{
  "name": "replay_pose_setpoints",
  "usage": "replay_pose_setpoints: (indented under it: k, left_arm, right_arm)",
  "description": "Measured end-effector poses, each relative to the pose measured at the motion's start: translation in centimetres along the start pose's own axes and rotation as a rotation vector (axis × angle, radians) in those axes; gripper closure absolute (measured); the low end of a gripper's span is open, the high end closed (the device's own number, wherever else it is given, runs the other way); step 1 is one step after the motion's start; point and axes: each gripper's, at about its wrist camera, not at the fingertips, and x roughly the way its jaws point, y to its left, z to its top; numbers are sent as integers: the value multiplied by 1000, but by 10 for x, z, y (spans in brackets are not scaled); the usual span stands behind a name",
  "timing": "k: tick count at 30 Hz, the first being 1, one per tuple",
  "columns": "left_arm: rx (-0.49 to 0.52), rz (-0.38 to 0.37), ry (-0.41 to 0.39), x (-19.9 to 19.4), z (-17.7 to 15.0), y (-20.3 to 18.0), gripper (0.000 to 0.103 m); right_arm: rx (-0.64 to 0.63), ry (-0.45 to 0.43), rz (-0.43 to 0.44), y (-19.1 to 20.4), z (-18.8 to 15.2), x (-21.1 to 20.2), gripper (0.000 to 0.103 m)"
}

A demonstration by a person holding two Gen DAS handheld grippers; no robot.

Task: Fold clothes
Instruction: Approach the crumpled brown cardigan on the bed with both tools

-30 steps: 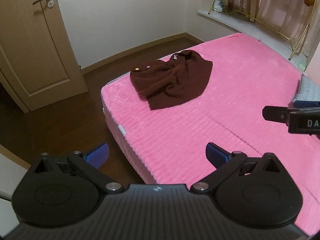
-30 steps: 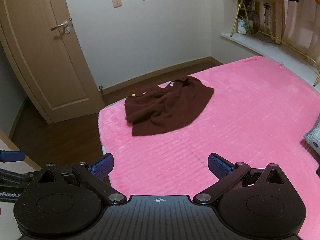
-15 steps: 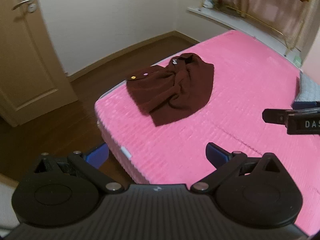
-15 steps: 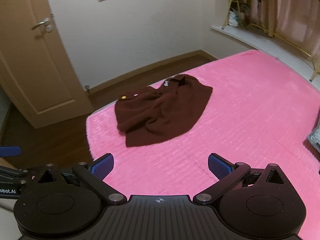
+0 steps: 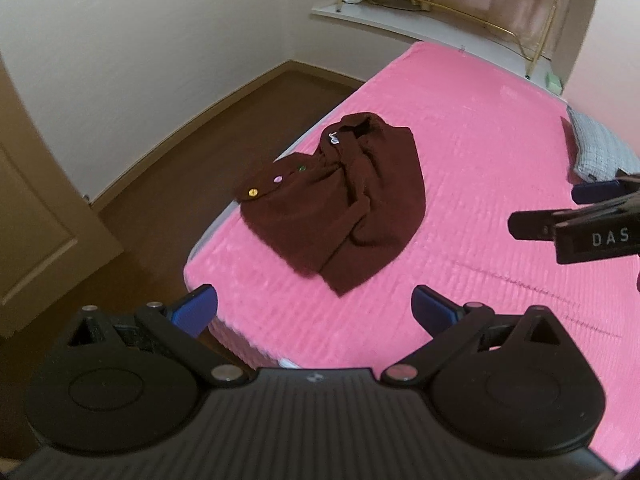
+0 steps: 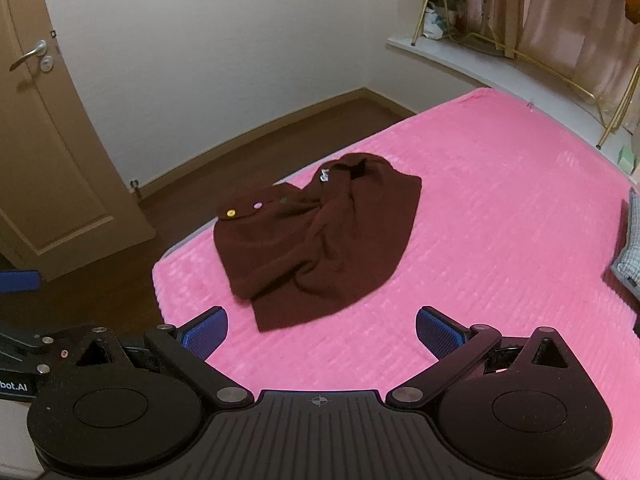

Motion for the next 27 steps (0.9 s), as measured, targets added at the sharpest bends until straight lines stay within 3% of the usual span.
replay_pose_setpoints:
  k: [10,27]
  left_arm:
    - [1,-19,18,20,17,7,1]
    - [-60,88,3,30,54,-11,1]
  right_arm:
    - [-62,0,-22,8,17,20,1]
    - [-116,-18,82,-31,61,45,1]
